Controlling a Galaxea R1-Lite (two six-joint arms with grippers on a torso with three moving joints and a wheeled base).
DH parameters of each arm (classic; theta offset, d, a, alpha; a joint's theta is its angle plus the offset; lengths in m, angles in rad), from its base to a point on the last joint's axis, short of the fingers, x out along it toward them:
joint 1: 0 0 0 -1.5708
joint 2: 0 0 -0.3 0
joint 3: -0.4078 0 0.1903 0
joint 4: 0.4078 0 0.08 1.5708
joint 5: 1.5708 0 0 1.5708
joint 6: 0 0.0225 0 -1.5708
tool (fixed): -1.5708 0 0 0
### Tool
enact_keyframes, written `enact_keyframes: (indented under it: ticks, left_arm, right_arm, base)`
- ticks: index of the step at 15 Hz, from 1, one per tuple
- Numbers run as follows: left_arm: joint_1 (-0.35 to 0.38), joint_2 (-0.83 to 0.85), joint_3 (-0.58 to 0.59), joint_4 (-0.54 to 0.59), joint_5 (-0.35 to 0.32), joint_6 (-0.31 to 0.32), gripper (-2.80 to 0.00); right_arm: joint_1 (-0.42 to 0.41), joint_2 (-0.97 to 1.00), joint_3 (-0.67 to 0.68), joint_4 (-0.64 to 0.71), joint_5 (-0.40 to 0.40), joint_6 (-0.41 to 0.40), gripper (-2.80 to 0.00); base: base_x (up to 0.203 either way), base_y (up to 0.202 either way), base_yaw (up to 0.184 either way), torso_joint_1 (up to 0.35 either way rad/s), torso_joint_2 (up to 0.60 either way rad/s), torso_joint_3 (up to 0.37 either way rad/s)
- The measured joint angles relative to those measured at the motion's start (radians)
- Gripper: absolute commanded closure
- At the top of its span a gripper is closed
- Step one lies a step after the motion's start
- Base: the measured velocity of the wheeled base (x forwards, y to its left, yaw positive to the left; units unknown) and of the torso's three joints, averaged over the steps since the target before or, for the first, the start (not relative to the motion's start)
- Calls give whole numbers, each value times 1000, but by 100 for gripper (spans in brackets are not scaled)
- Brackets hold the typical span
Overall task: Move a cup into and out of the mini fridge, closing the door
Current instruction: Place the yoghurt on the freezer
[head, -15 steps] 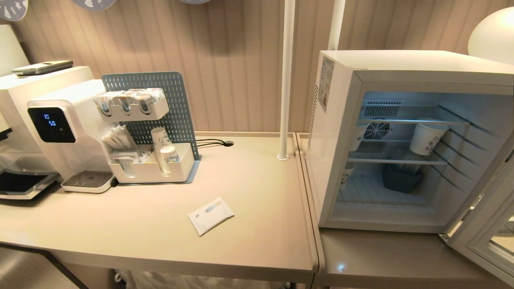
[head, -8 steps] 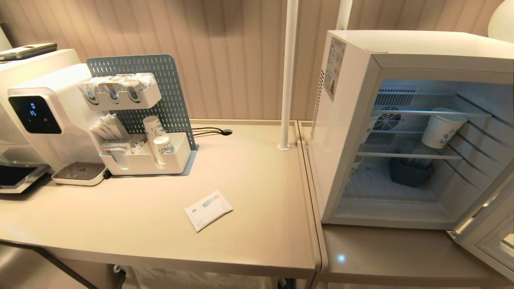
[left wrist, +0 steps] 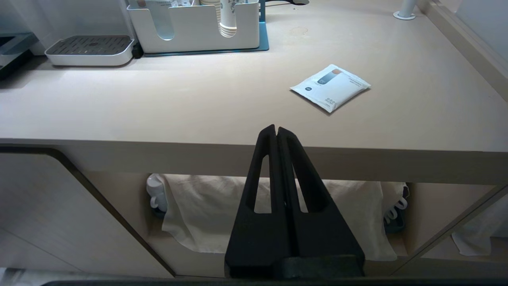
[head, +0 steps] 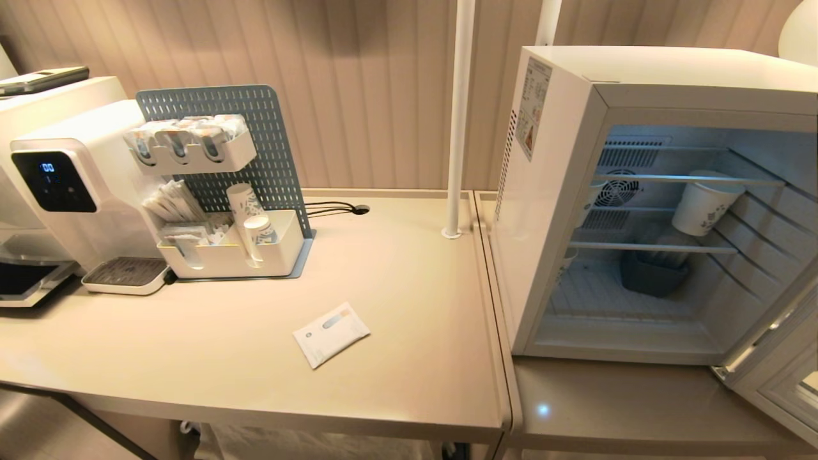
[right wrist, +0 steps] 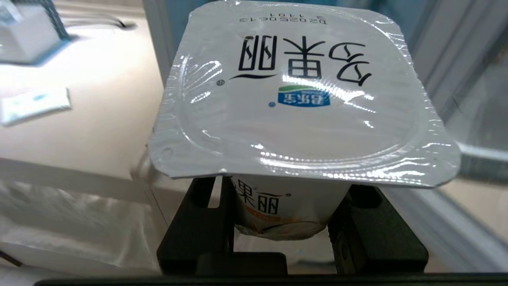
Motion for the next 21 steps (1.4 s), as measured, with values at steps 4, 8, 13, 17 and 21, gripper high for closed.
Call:
enact_keyframes:
  ticks: [4,8,13,17,21]
  left_arm:
    - [0,0,0,-1,0,-3,0]
    - [0,0,0,-1,0,-3,0]
    - [0,0,0,-3,0,-6,0]
    - [0,0,0,-2,0,-5,0]
    - [0,0,0,-3,0,-7,0]
  right_arm:
    - [0,291,-343,29,46,-8,0]
    - [0,647,-726,47,50,-9,0]
    - [5,1052,-1146,90,1,-7,0]
    - [28,1314,-1454,173,-31,-4,0]
    - [39,1542,-1668,199,-52,9,0]
  base:
    - [0,0,0,0,0,0]
    - [0,0,0,0,0,0]
    - [0,0,0,0,0,0]
    - [0,0,0,0,0,0]
    - [0,0,0,0,0,0]
